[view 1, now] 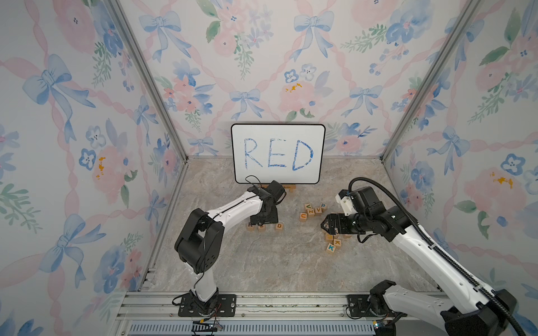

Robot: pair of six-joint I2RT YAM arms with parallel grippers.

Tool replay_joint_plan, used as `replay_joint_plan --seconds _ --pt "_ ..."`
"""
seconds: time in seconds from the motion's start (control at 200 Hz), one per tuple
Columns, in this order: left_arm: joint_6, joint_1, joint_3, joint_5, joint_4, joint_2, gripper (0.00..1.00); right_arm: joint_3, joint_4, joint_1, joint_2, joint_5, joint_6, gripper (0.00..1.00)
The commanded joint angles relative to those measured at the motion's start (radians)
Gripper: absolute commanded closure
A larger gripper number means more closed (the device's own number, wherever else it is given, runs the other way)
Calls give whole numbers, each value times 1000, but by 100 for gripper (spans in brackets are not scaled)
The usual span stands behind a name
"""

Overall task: Assemble the uppercase word "red" with letter blocks
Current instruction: Adjust the letter block at the center of the board.

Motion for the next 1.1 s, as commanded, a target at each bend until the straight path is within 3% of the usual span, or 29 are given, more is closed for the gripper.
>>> replay_joint_plan --seconds 0.0,0.03,0.065,0.295,1.095 --pt "-26 -4 -7 -2 -17 1 42 -16 8 1 -5 -6 17 3" --pt "-27 -4 -8 -6 -17 7 52 -16 8 2 -5 -6 17 3" --pt "-29 -4 -11 -12 -17 11 53 -15 6 2 -4 -6 17 3" --pt "-11 -2 -4 -22 -15 39 38 -10 -3 3 0 -3 11 3" --pt "1 8 -71 -2 57 54 39 22 -19 5 34 -4 -11 3"
